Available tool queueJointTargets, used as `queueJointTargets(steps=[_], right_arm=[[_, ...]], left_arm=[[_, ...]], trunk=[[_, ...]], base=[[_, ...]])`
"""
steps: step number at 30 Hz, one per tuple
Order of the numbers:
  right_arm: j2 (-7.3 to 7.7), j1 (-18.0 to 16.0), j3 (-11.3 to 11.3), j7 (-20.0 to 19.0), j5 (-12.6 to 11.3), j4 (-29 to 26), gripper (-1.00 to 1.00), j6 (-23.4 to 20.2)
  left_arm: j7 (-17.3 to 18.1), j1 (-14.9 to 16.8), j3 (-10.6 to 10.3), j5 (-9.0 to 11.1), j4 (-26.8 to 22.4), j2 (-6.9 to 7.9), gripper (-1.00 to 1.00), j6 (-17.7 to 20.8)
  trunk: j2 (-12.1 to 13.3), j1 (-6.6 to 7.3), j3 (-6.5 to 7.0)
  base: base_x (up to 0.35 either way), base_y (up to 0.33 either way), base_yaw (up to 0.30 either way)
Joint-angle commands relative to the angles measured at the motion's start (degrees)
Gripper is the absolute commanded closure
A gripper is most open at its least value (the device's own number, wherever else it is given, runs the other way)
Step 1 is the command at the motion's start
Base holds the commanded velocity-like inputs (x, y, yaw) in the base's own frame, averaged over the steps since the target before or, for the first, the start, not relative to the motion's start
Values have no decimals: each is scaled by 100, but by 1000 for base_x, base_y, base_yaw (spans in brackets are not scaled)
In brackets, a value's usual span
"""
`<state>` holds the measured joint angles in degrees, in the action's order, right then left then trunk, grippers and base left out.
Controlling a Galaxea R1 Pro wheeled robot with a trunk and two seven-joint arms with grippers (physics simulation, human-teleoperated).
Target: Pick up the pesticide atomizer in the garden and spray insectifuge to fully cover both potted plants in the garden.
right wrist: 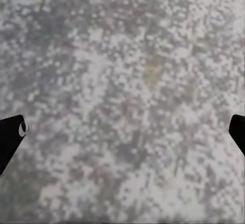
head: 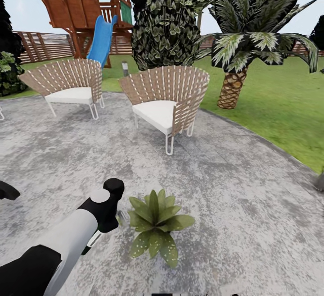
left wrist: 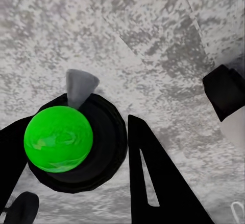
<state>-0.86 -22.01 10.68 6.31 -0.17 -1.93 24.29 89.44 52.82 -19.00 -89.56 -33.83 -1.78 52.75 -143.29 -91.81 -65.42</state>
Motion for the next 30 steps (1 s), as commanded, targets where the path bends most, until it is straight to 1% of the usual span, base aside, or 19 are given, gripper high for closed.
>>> queueJointTargets(steps=[1,5,10,13,17,19,21,24,25,27,29,30], right_arm=[[-2,-5,48,46,-1,9,-100,14],[-3,-5,51,46,1,12,-100,14],[-10,-5,57,46,15,9,-100,14],[-10,-5,57,46,11,9,-100,14],[-10,-5,57,46,8,9,-100,14],[-10,-5,57,46,8,10,-100,14],[-10,-5,57,46,8,9,-100,14],[-10,-5,57,46,10,12,-100,14],[-10,-5,57,46,14,15,-100,14],[-3,-5,57,46,16,17,-100,14],[8,-5,57,46,23,18,-100,14],[22,-5,57,46,25,24,-100,14]], left_arm=[[56,0,-16,-44,-8,3,100,60],[56,0,-28,-44,-3,-2,100,60],[56,-17,-32,-44,1,-13,100,60],[56,-45,-33,-44,0,-7,100,60],[56,-75,-20,-49,8,-3,100,60],[56,-83,-17,-52,17,17,100,57],[56,-139,-16,-53,32,92,100,57],[56,-192,-5,-50,36,159,100,56],[56,-159,4,-47,6,176,100,54],[56,-99,10,-41,-30,159,100,52],[56,-46,2,-37,-41,110,100,52],[56,-59,-11,-43,-17,132,100,52]], trunk=[[-2,1,-5],[-2,1,-5],[-2,1,-5],[-2,1,-5],[-2,1,-5],[-2,1,-5],[-2,1,-5],[-2,1,-5],[-2,1,-5],[-2,1,-5],[-2,1,-5],[-2,1,-5]], base=[[0,303,-285],[8,303,-144],[183,238,-3],[43,36,-90],[5,4,-266],[0,0,-296],[0,0,-216],[0,0,-49],[0,0,-9],[0,0,-2],[0,0,0],[0,0,0]])
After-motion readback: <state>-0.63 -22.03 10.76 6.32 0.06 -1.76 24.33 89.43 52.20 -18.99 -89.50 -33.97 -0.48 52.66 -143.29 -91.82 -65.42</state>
